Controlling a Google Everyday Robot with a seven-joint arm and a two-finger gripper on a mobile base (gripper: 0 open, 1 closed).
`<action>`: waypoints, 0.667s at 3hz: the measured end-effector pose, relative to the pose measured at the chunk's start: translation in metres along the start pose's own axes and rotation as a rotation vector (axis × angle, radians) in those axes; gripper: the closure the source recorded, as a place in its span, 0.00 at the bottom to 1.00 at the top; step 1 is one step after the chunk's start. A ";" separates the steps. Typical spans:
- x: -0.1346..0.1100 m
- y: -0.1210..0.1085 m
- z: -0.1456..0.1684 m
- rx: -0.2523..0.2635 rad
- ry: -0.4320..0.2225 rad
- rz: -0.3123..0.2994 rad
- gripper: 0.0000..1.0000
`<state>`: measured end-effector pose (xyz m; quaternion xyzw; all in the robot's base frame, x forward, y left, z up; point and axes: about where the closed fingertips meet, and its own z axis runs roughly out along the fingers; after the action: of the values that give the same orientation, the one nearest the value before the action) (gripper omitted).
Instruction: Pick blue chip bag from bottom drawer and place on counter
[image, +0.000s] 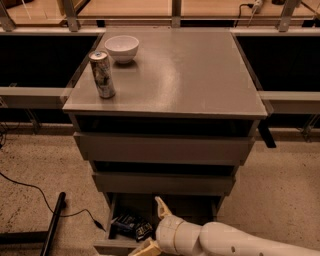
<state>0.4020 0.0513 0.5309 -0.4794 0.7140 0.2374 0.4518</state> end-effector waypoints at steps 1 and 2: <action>0.025 -0.031 0.019 0.035 0.029 0.018 0.00; 0.055 -0.063 0.043 0.052 0.054 0.004 0.00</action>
Offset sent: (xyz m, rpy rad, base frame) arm 0.1111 -0.0345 -0.1045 -0.0923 -0.0080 -0.0697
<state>0.4696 0.0315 0.4684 -0.4725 0.7326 0.2068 0.4442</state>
